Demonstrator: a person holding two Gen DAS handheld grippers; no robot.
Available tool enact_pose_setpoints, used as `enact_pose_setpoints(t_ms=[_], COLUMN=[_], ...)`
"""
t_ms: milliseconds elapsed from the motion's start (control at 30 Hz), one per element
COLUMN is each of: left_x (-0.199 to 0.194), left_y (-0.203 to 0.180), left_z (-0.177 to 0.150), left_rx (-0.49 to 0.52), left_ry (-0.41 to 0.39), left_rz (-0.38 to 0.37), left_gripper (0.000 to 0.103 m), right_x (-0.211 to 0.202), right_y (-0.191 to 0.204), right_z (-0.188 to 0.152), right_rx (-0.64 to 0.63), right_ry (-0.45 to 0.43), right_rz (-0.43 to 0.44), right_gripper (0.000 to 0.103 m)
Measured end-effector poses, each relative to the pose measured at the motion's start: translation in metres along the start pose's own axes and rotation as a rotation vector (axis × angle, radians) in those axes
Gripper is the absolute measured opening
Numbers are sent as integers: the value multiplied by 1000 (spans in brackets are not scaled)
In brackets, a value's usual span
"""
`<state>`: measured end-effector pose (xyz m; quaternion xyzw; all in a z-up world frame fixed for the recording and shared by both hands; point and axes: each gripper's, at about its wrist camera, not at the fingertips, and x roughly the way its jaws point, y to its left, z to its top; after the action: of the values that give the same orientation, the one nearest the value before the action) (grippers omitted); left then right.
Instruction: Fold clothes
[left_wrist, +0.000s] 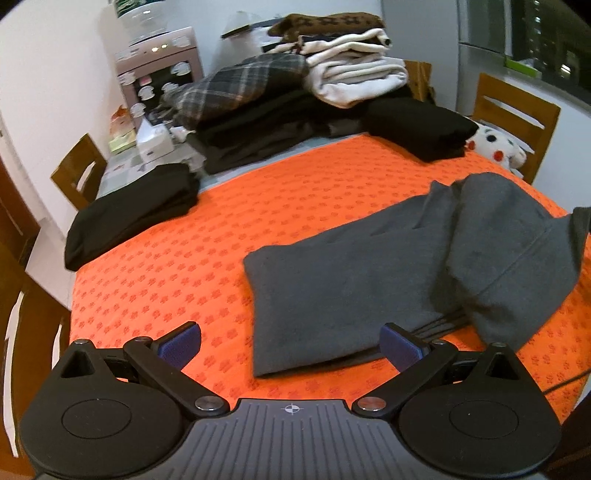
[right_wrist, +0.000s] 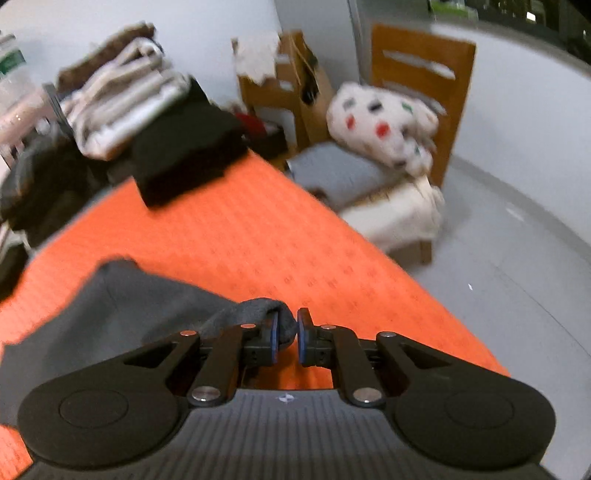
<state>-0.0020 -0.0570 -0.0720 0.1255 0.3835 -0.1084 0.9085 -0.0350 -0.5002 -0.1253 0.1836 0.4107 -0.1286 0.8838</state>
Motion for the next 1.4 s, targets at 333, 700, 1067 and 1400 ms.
enact_pose_setpoints(t_ms=[333,700,1067,1400], left_x=[28,48,34,27], left_y=[-26,-43,-35,-36], left_z=[-4,-6,-9,-10], left_rx=[117,209,168,169], left_ry=[18,46,49,25], left_rz=[-49,-109,-87,-96], left_gripper=[91,72,69,66], right_x=[-31,-41,-20,-7], right_y=[35,102,170,188], right_z=[-8,-36,-73,-89], right_rx=[-334,-690,-1001,-1120], right_ry=[-38,40,108,81], right_rz=[109,473,660,581], right_gripper=[25,31,59,1])
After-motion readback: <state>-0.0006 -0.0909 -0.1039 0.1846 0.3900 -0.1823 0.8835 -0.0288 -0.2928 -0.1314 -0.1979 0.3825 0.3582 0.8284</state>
